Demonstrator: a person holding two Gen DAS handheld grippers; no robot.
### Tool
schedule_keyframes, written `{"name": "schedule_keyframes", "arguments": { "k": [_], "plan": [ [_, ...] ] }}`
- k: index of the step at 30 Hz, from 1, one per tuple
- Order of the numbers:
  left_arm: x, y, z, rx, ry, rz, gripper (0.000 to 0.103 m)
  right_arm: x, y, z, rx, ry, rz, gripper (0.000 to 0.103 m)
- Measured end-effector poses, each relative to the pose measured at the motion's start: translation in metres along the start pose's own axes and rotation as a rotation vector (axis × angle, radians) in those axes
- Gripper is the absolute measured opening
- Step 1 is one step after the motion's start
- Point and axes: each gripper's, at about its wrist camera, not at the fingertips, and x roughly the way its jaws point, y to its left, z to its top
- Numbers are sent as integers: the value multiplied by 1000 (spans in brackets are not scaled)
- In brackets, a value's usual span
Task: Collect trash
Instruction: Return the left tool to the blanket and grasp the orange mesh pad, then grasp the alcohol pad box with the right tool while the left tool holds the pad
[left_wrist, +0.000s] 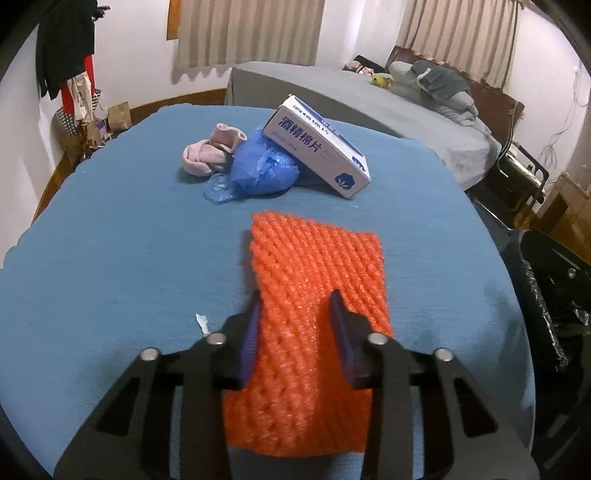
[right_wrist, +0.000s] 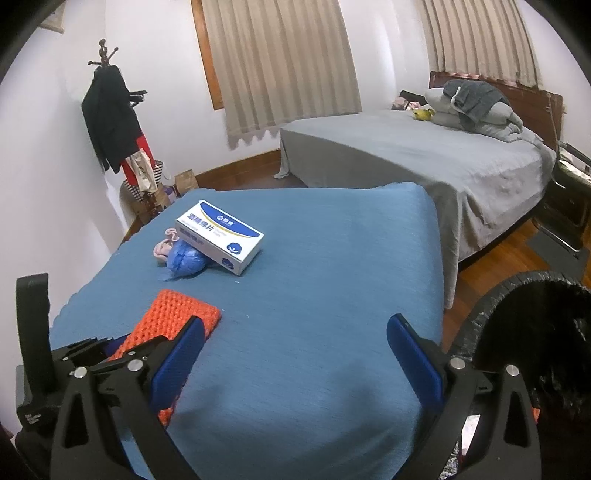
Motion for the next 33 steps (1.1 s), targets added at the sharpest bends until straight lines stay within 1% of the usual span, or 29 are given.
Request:
{"name": "schedule_keyframes", "arguments": {
  "k": [1,2,4,8,11,14,16,21,25,29,33],
  "plan": [
    [-2,0,0,1,-7,-2,25,0,1,1,-1,-2,0,97],
    [-3,-1,0,0,-13,1,16,0,1,2,-2,-3,-1,97],
    [-5,1,0,-10,-20,-5,13,2,2,4,-3,-4,-3,97],
    [-7,5,5,-36,-28,-11,12,6,5,8,-7,-5,-3,97],
    [-12,10,10,-27,-47,6,12,13,9,14,-8,-5,0,97],
    [-14,22,22,-26,-60,38,12,23,14,22,1,-6,10,97],
    [-14,33,30,-30,-68,51,12,33,20,28,1,-9,20,97],
    [-19,61,56,-40,-118,90,12,56,40,47,-3,-19,38,97],
    [-23,79,75,-57,-160,100,12,79,60,60,-9,-21,52,97],
    [-26,90,85,-72,-197,104,12,104,80,67,-29,-7,58,97],
    [-16,102,89,-100,-194,100,12,127,95,70,-33,10,42,97]
  ]
}}
